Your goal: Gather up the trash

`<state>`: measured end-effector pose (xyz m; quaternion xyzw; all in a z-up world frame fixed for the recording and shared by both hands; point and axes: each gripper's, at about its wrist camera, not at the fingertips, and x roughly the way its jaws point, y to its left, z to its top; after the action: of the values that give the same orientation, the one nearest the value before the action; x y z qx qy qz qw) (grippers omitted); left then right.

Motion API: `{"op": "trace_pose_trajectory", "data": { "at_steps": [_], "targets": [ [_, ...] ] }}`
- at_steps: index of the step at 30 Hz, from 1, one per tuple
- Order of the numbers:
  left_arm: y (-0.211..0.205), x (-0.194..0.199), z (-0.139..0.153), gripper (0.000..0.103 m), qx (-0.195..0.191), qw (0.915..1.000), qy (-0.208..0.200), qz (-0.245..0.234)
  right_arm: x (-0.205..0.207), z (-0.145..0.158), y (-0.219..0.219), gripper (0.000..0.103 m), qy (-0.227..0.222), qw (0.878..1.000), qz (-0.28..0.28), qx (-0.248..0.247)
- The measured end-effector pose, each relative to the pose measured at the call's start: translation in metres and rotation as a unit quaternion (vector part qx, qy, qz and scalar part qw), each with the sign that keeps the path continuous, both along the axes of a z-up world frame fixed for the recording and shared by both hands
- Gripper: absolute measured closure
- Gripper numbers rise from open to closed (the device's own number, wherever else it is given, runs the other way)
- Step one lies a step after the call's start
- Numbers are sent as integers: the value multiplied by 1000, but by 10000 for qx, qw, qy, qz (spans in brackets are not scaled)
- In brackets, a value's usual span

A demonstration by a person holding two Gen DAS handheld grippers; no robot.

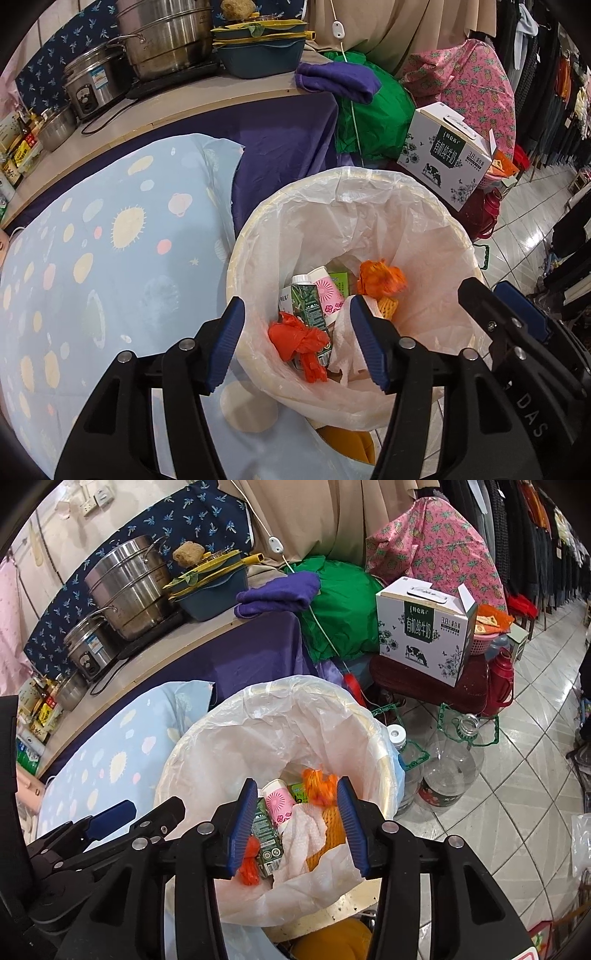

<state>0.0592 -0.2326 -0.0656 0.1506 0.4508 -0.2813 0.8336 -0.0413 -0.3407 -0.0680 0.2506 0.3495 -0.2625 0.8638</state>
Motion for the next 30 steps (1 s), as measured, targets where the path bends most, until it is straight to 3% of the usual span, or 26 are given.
{"op": "trace_pose_trajectory", "data": {
  "at_steps": [5,12,30],
  "targets": [
    [11,-6,8,38,-68,9999,-69,108,-9,11,8,54,-5,9999,12,-117],
    [25,-21,20,35,-116,9996,-223,132,-23,26,21,49,11,9995,-41,-312],
    [62,-30,27,13,23,9984,-285,493,-33,38,43,22,391,9971,276,-591]
  ]
}}
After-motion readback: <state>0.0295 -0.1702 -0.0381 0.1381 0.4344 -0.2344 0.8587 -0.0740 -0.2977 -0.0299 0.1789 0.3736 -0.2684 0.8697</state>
